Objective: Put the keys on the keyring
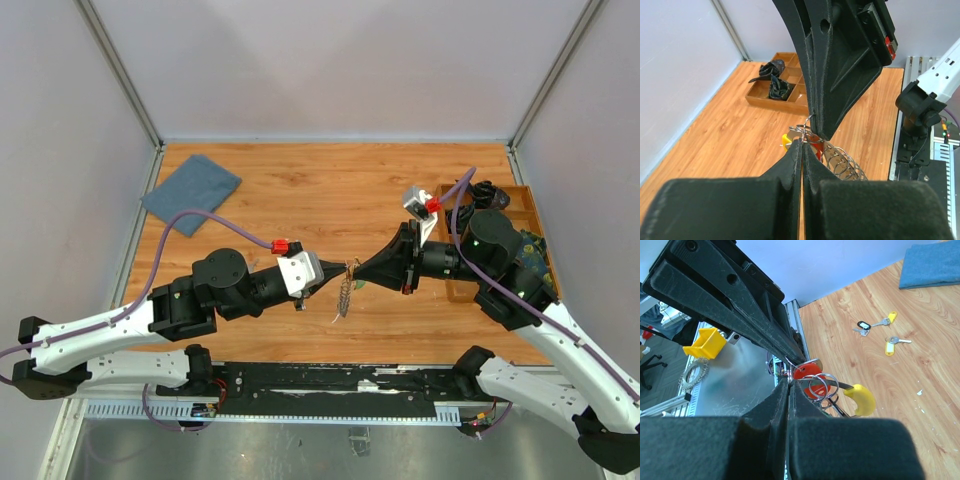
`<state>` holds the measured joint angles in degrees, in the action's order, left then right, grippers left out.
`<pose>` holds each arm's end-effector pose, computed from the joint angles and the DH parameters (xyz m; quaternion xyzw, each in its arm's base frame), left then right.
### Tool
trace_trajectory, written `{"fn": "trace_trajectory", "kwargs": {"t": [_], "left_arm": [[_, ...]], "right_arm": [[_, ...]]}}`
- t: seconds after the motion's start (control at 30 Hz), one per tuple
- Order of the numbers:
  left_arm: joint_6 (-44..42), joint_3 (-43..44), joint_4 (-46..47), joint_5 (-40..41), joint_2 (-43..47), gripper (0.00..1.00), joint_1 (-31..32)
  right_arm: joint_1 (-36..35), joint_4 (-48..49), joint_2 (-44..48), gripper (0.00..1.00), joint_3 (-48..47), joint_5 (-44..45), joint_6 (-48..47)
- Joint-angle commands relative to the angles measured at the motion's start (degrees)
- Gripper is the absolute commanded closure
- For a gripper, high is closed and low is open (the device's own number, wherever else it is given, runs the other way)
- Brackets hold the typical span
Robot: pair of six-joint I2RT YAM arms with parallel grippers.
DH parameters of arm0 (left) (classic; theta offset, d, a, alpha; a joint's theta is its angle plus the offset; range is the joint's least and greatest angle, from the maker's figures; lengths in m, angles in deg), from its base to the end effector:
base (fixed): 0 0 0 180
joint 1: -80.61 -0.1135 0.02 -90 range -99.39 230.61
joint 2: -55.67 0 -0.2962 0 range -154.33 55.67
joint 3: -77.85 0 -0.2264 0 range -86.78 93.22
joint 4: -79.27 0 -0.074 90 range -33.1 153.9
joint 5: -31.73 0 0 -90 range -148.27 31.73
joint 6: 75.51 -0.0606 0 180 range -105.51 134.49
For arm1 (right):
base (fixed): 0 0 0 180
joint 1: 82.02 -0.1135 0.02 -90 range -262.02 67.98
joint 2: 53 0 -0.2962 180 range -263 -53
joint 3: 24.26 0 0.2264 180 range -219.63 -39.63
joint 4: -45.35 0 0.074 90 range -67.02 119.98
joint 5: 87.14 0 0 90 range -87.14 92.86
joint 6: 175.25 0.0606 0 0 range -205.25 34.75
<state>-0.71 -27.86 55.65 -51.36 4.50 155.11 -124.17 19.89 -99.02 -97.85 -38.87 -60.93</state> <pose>0.0542 -0.1683 0.4320 0.4699 0.5325 -0.3104 0.6319 0.0724 0.1199 0.4358 -0.3538 0.6009 0.5755 0.4273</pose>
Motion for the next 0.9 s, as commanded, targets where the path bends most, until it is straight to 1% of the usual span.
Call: {"fn": "trace_trajectory", "kwargs": {"t": [0.0,0.87], "left_arm": [[-0.6,1.7,1.2,0.2,0.1,1.0,0.9],[-0.2,1.5,0.6,-1.3,-0.9,1.0,1.1]], "right_arm": [[-1.0,1.5,0.6,0.99,-0.8,1.6,0.8],[-1.0,4.0,2.5,0.99,0.2,6.9,1.2]]}}
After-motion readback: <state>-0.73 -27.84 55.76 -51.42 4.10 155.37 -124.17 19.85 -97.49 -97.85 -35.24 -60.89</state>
